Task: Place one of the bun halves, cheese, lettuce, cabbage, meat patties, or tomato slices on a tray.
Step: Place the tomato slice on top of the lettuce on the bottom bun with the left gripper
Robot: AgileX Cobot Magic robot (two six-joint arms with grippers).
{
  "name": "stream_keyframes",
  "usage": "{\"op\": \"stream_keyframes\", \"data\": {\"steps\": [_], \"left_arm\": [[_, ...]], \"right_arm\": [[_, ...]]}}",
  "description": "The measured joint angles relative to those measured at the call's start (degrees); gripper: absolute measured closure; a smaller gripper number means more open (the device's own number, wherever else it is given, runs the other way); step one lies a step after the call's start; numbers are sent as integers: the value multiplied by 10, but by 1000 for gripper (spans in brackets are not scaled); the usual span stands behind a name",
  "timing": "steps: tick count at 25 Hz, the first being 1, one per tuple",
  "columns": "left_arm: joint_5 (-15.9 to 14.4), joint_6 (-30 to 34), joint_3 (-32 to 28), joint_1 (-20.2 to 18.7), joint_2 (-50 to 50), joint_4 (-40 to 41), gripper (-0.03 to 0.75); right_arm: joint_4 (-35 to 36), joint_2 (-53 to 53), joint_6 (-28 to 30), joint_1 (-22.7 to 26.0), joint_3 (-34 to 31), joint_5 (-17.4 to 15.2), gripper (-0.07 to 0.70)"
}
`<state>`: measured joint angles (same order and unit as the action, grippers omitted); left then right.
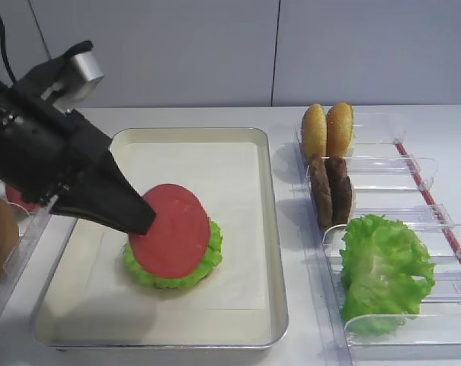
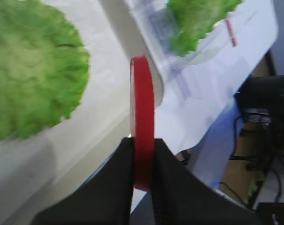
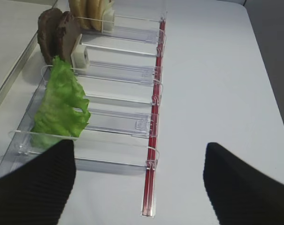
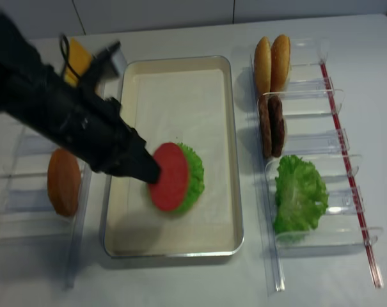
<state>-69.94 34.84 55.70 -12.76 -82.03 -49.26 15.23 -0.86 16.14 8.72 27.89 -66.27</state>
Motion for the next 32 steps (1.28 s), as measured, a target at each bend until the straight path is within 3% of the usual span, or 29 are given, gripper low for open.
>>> {"op": "stream_keyframes", "data": {"steps": [4,9,18,32], "left_arm": [[7,97,-62,25,-4,-97,653],[20,165,-84,53,-57,-183,653],[30,195,-85,56,-141,-235,653],[52,183,-85,68,-168,-262,653]], "right_arm": [[0,0,0,0,0,0,69],[0,0,0,0,0,0,69],[0,0,0,0,0,0,69],[0,0,0,0,0,0,69]]}}
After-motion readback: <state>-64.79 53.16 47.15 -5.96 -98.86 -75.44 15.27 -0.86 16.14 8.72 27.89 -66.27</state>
